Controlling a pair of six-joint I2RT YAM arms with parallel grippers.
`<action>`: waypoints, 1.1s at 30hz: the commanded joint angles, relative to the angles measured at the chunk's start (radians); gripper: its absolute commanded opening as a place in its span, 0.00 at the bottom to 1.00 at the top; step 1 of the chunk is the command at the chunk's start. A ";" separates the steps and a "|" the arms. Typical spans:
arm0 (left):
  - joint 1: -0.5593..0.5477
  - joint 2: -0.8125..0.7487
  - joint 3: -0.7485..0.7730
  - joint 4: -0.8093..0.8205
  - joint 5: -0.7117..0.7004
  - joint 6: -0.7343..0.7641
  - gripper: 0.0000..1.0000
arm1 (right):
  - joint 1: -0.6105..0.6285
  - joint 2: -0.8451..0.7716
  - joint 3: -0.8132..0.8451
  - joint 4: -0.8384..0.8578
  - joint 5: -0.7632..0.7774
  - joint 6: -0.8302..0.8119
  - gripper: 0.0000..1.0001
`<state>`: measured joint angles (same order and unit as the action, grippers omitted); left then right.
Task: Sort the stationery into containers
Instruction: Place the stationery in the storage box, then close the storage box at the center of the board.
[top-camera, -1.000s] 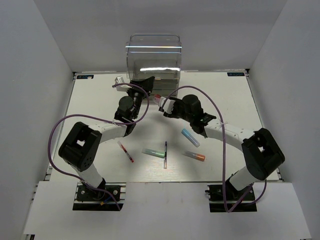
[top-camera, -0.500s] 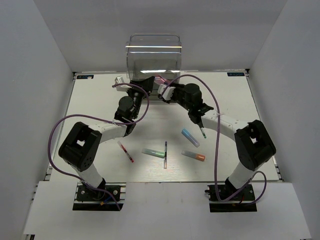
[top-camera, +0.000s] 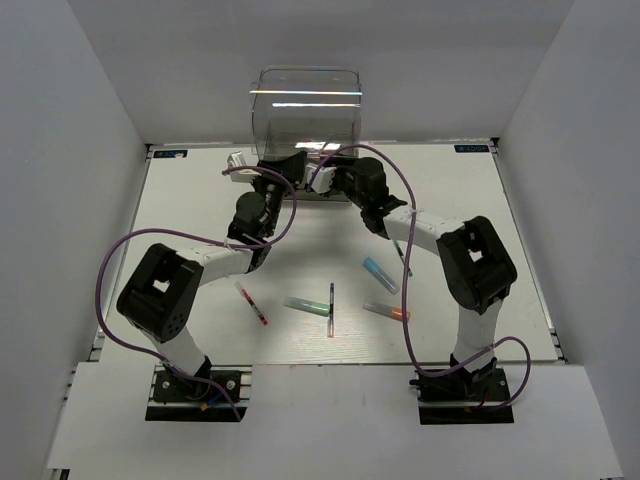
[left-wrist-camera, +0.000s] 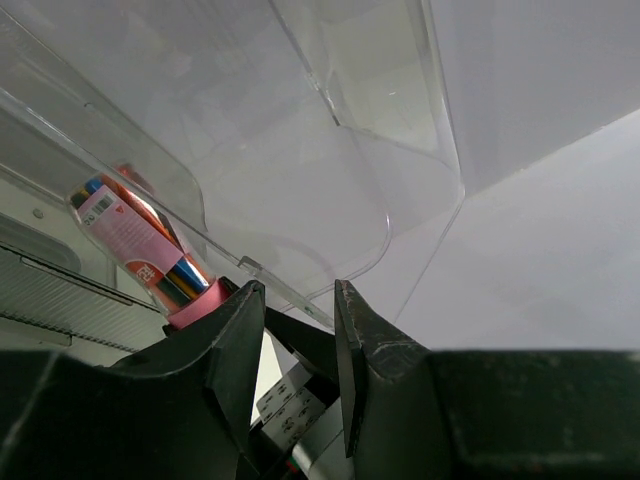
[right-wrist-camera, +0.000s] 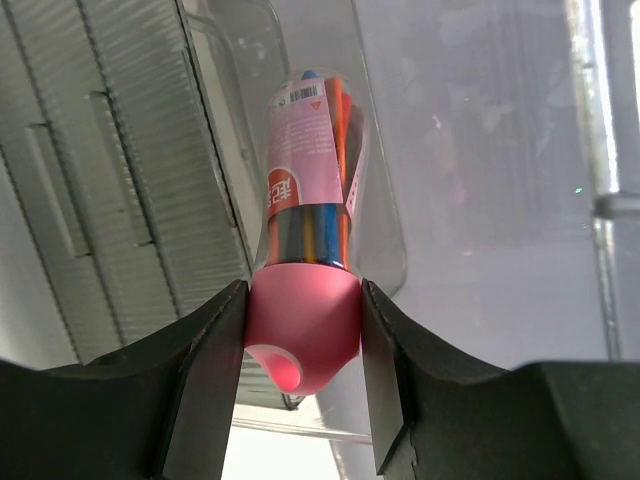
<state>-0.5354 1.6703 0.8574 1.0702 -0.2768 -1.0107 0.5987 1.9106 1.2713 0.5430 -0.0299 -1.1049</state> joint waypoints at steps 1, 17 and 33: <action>-0.003 -0.020 0.015 0.050 0.011 0.003 0.44 | -0.002 -0.001 0.051 0.118 0.013 -0.073 0.00; -0.003 0.008 0.034 0.059 0.021 -0.006 0.44 | -0.027 -0.081 -0.093 0.172 -0.056 -0.081 0.74; -0.003 0.008 0.025 0.050 0.021 -0.015 0.44 | -0.063 -0.392 -0.297 -0.211 -0.427 0.051 0.50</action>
<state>-0.5362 1.6814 0.8577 1.0809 -0.2726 -1.0164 0.5365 1.5967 0.9951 0.4603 -0.3260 -1.1046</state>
